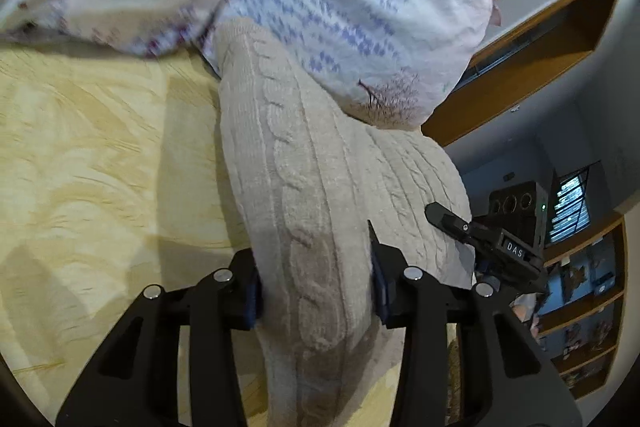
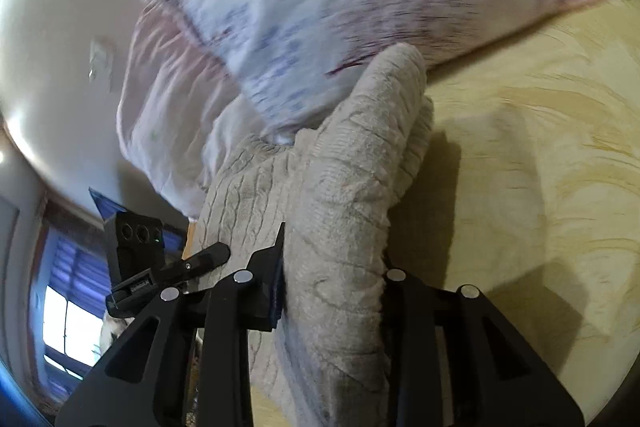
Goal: Fold small clothes
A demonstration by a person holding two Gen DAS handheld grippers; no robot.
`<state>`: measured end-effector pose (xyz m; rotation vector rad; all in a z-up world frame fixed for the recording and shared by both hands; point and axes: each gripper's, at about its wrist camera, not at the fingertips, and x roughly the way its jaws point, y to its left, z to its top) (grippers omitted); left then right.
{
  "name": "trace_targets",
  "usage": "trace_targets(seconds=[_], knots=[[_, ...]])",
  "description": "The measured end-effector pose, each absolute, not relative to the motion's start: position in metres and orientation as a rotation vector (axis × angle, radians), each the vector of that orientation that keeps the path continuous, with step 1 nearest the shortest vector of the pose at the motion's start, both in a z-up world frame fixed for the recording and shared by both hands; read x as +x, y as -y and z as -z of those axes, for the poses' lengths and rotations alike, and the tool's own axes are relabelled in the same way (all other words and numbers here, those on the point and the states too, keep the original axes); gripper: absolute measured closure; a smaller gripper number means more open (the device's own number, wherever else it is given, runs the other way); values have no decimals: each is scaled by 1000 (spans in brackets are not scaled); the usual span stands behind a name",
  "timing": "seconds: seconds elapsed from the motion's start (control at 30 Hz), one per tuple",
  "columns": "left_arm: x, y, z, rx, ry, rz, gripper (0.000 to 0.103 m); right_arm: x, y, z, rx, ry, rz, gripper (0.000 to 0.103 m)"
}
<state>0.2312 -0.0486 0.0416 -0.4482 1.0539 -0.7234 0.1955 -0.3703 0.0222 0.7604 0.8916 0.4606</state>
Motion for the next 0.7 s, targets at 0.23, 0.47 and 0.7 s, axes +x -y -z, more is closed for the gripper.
trace_targets(seconds=[0.23, 0.47, 0.7], knots=[[219, -33, -58, -487, -970, 628, 61, 208, 300, -35, 643, -823, -558, 74], [241, -72, 3, -629, -1068, 499, 51, 237, 266, 15, 631, -986, -474, 67], [214, -82, -33, -481, -957, 432, 48, 218, 299, -6, 671, -939, -426, 60]])
